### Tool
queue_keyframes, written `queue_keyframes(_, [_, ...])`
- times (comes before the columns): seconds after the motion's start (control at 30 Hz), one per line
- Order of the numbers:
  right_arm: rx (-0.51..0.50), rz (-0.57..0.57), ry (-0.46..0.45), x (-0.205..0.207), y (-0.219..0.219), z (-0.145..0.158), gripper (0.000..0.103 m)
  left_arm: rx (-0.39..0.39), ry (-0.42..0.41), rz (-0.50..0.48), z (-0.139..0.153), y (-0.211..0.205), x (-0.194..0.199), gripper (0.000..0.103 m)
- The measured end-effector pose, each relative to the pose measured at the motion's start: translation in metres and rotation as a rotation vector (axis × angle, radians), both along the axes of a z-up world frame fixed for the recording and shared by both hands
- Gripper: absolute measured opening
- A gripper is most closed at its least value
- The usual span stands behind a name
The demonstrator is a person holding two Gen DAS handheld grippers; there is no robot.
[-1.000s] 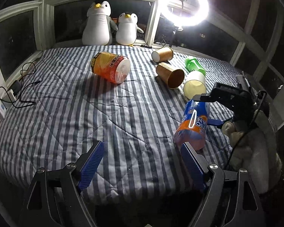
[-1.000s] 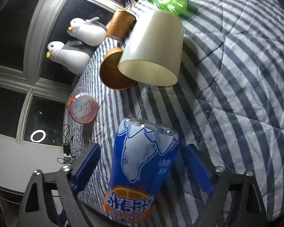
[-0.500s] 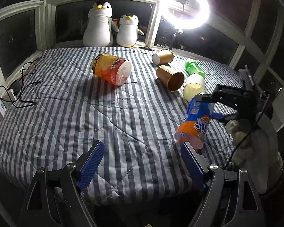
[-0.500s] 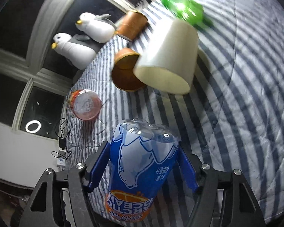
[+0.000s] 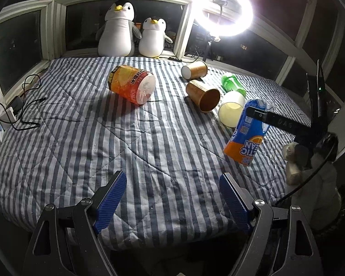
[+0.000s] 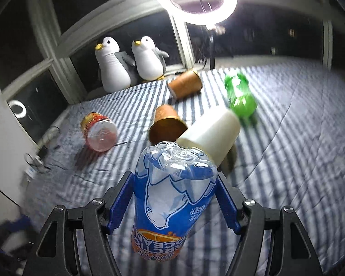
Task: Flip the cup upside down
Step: 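Turn the bottle cap-up with the right tool and lower it onto the bed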
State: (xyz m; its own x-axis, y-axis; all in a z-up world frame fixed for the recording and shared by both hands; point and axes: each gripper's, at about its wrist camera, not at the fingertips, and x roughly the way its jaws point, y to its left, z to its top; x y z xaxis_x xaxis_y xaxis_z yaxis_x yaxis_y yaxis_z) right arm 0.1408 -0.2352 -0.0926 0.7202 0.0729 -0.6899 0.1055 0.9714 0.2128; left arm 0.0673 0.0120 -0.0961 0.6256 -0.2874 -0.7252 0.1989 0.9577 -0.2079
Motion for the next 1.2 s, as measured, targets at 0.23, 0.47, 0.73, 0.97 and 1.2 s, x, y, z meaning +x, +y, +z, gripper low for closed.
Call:
queue_keyframes(0.23, [-0.190,0.005,-0.093,-0.004,0.016,0.000,0.066,0.006,-0.013,0.013,0.003,0.001,-0.002,0.085])
queue_keyframes(0.47, [-0.222,0.003,-0.126,-0.011,0.019,-0.004,0.066,0.018,-0.028,0.012,0.005,-0.002,-0.004,0.085])
queue_keyframes(0.73, [-0.260,0.032,-0.133,-0.019,0.027,-0.007,0.066,0.030,-0.043,0.002,0.008,-0.006,-0.006,0.085])
queue_keyframes(0.97, [-0.257,0.046,-0.132,-0.029,0.028,-0.007,0.066,0.023,-0.039,-0.003,0.008,-0.007,-0.007,0.085])
queue_keyframes(1.2, [-0.196,0.054,-0.122,-0.034,0.024,-0.007,0.066,0.009,-0.028,-0.012,0.006,-0.010,-0.005,0.085])
